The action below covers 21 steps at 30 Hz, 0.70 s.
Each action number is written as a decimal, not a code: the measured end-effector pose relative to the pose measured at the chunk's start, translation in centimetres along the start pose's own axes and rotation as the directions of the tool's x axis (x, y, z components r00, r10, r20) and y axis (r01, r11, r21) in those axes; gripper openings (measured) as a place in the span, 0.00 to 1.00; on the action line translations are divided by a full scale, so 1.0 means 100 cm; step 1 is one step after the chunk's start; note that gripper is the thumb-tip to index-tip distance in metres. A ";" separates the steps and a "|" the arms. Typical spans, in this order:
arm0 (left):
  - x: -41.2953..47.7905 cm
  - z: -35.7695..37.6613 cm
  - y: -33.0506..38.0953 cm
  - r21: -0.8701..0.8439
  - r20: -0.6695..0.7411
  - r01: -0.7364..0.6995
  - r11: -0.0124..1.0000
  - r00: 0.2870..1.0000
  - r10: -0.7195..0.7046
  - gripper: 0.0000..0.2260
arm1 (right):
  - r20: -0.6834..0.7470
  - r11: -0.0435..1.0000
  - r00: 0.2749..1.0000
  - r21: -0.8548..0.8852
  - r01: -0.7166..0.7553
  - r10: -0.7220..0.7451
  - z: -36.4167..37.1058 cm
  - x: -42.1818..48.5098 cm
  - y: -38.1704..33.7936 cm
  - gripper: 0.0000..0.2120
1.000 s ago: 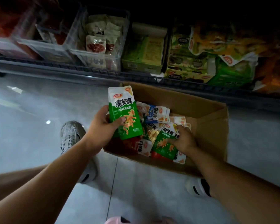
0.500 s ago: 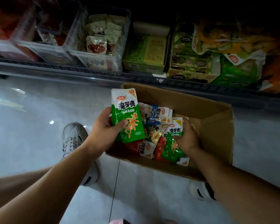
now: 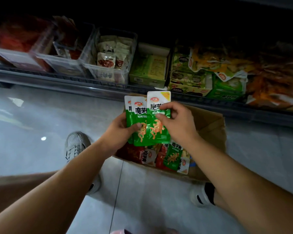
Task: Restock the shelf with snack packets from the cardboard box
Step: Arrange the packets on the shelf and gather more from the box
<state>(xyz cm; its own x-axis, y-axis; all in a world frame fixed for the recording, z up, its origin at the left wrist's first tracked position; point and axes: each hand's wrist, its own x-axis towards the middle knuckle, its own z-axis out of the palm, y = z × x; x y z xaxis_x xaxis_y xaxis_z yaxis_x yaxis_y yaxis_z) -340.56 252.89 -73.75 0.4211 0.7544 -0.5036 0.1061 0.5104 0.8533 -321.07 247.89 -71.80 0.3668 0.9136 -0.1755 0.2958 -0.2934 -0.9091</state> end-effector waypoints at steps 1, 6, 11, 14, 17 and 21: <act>-0.001 0.000 0.001 -0.023 0.020 -0.001 1.000 1.000 0.001 0.16 | 0.011 1.000 1.000 -0.015 0.010 -0.010 0.003 -0.002 -0.002 0.11; -0.004 0.001 -0.003 -0.037 0.082 0.018 0.999 0.997 -0.015 0.19 | -0.005 0.998 0.998 -0.004 -0.058 0.058 0.013 -0.006 0.006 0.19; 0.004 -0.004 -0.011 0.038 -0.010 0.018 0.999 1.000 -0.018 0.16 | -0.040 0.954 0.959 -0.104 -0.282 0.280 -0.013 0.011 0.063 0.12; 0.008 -0.009 -0.014 0.079 -0.041 0.009 0.997 0.999 -0.006 0.14 | -0.019 0.824 0.866 -0.297 -0.482 0.499 -0.035 0.010 0.130 0.13; 0.012 -0.012 -0.015 0.103 -0.066 0.008 0.995 0.998 -0.001 0.12 | 0.039 0.721 0.795 -0.451 -0.527 0.605 -0.035 0.001 0.178 0.25; 0.014 -0.016 -0.016 0.082 -0.090 0.027 0.996 0.996 -0.020 0.13 | 0.074 0.673 0.794 -0.583 -0.456 0.603 -0.013 -0.007 0.194 0.46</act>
<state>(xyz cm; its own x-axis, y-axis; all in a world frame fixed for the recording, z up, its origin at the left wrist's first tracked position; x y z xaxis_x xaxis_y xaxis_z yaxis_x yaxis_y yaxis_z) -341.54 253.79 -76.06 0.3361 0.7783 -0.5304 0.1907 0.4953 0.8475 -314.42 241.18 -88.86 0.4040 0.5693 -0.7160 0.5453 -0.7783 -0.3112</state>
